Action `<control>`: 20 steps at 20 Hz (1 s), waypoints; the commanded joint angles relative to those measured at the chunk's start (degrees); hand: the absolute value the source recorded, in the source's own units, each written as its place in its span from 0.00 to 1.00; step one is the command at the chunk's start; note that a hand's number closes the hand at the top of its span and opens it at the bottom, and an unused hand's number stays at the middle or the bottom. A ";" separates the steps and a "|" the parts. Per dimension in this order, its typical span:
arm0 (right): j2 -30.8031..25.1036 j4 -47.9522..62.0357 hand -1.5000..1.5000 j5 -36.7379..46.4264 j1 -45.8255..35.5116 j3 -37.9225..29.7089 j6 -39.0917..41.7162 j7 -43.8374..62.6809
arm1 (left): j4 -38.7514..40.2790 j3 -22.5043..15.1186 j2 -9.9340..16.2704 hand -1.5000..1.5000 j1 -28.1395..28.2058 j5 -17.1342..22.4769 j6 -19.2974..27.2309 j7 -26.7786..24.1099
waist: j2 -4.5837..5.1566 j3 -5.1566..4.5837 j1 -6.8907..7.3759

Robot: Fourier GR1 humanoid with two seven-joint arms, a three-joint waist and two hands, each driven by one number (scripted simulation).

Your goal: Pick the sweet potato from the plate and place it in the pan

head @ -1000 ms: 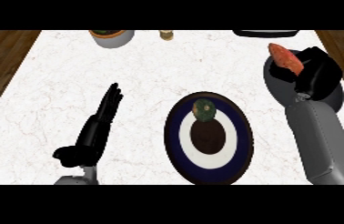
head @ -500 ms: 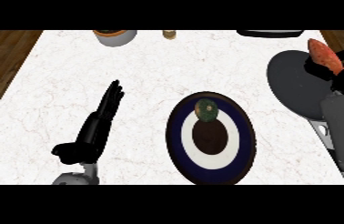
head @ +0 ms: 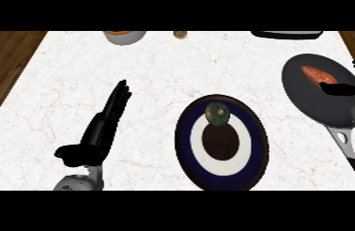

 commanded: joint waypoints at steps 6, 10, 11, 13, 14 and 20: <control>-1.50 4.94 0.00 -7.09 -3.08 -6.05 7.73 -11.03 | 0.28 -0.53 -0.57 0.50 -0.47 -0.76 0.44 -0.26 | 0.45 0.20 0.90; 1.59 1.56 0.00 -12.55 -3.58 -11.08 1.87 -19.12 | 3.36 0.25 0.19 0.50 0.64 -0.58 -0.63 -3.91 | 0.22 0.09 0.02; 0.36 0.52 0.00 -15.04 -2.71 -13.20 3.68 -22.20 | 2.44 -0.25 -0.68 0.50 0.47 -1.52 0.88 -3.13 | -0.09 0.11 -0.71; 1.44 1.02 0.00 -17.91 -2.62 -15.76 3.29 -24.18 | 2.91 2.26 0.83 0.50 -0.67 0.62 -0.58 -2.50 | -0.25 0.00 -0.98; -1.11 1.38 0.00 -18.99 -1.79 -16.62 6.57 -25.79 | 2.75 1.12 -1.14 0.50 -0.20 -0.56 1.44 -2.98 | -0.38 -0.02 -1.32; -1.92 2.34 0.00 -26.90 3.32 -21.60 19.08 -32.70 | 3.38 2.99 0.46 0.50 -1.67 0.02 0.71 -1.14 | -1.06 -0.19 -2.91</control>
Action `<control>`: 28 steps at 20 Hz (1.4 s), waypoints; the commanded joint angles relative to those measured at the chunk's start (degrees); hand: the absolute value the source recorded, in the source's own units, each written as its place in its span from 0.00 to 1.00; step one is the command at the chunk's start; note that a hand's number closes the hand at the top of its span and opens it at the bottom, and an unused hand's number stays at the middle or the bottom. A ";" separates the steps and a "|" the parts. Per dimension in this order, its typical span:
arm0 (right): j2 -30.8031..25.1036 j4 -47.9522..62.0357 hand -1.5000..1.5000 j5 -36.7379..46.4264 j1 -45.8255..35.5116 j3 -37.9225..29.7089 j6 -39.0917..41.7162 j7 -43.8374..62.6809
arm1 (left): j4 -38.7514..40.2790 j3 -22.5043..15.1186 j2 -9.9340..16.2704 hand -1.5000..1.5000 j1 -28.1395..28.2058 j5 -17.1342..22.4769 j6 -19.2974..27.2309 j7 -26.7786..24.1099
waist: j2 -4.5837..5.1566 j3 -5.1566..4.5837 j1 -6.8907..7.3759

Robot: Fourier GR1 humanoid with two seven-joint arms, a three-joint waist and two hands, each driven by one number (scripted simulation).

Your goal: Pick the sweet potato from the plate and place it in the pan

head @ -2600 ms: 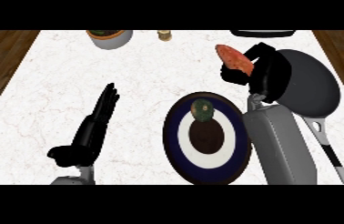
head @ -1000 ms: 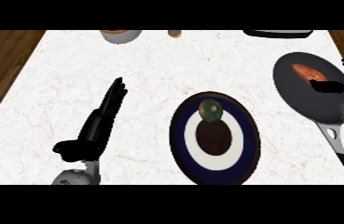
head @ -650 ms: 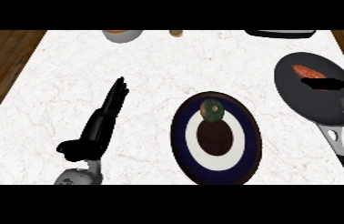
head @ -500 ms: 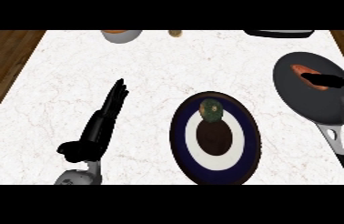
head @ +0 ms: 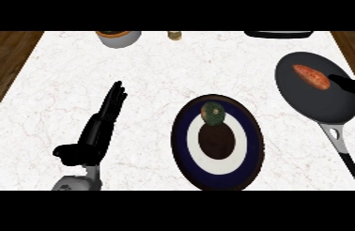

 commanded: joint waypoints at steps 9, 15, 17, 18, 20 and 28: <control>0.47 -4.09 0.00 -9.45 12.58 -0.17 24.03 -10.39 | -1.71 0.43 0.12 0.50 2.96 -0.82 0.52 -0.71 | -0.91 -0.24 -1.74; 1.76 -8.60 0.00 -11.60 17.40 3.62 24.17 -12.70 | -5.63 -1.75 -0.63 0.50 5.19 -1.91 0.74 0.90 | -0.85 -0.23 -1.49; 2.82 -11.48 0.00 -12.71 21.24 4.14 24.31 -14.12 | -2.95 -0.66 -1.26 0.50 2.48 -1.53 1.31 2.14 | -0.88 -0.25 -1.77; 4.12 -17.42 0.00 -13.82 22.16 5.63 23.93 -9.71 | -1.62 -0.64 -0.75 0.50 4.58 -1.45 0.02 -2.07 | -0.97 -0.29 -1.92; 5.42 -21.53 0.00 -15.03 25.34 6.39 24.23 -8.11 | -5.41 0.67 1.54 0.50 6.85 0.73 -2.42 0.63 | -1.00 -0.29 -1.91; 8.04 -30.95 0.00 -17.22 31.05 10.90 20.93 -3.92 | -1.68 1.77 0.47 0.50 0.48 -0.18 -1.41 2.28 | -0.88 -0.26 -1.83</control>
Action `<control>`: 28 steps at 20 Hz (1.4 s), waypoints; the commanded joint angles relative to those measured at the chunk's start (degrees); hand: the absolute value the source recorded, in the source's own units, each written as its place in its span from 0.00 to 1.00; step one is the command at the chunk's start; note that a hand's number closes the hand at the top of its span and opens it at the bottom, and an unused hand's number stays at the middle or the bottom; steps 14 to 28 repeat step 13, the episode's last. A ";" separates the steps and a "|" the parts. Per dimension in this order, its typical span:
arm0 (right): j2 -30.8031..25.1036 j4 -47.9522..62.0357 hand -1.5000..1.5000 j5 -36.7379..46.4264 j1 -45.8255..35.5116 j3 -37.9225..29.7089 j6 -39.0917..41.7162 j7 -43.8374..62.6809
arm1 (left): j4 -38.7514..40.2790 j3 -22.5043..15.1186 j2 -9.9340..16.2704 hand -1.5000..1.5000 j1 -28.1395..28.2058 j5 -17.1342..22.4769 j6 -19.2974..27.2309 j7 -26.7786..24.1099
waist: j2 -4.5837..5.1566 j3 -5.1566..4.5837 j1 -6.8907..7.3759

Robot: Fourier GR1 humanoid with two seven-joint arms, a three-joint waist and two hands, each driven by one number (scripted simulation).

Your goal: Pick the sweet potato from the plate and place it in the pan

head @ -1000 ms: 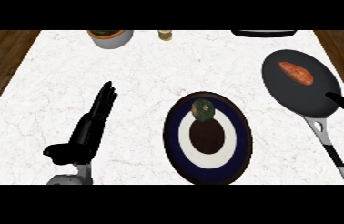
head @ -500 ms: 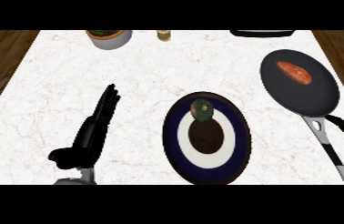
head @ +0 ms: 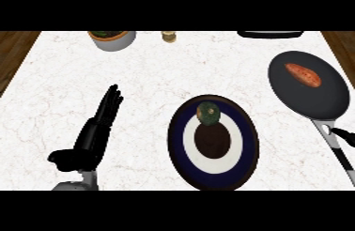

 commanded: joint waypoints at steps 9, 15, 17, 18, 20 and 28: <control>-0.11 -7.29 0.00 -1.55 6.60 3.44 -4.38 2.90 | 0.32 3.20 0.65 0.50 -3.44 1.99 -1.94 2.78 | 0.06 0.02 0.04; -0.31 -10.13 0.00 2.20 4.71 6.41 -8.99 6.39 | 1.78 1.91 0.23 0.50 0.30 0.15 -1.63 -1.72 | 0.07 0.02 0.22; -0.31 -10.13 0.00 2.20 4.71 6.41 -8.99 6.39 | 1.78 1.91 0.23 0.50 0.30 0.15 -1.63 -1.72 | 0.07 0.02 0.22; -0.31 -10.13 0.00 2.20 4.71 6.41 -8.99 6.39 | 1.78 1.91 0.23 0.50 0.30 0.15 -1.63 -1.72 | 0.07 0.02 0.22; -0.31 -10.13 0.00 2.20 4.71 6.41 -8.99 6.39 | 1.78 1.91 0.23 0.50 0.30 0.15 -1.63 -1.72 | 0.07 0.02 0.22; -0.31 -10.13 0.00 2.20 4.71 6.41 -8.99 6.39 | 1.78 1.91 0.23 0.50 0.30 0.15 -1.63 -1.72 | 0.07 0.02 0.22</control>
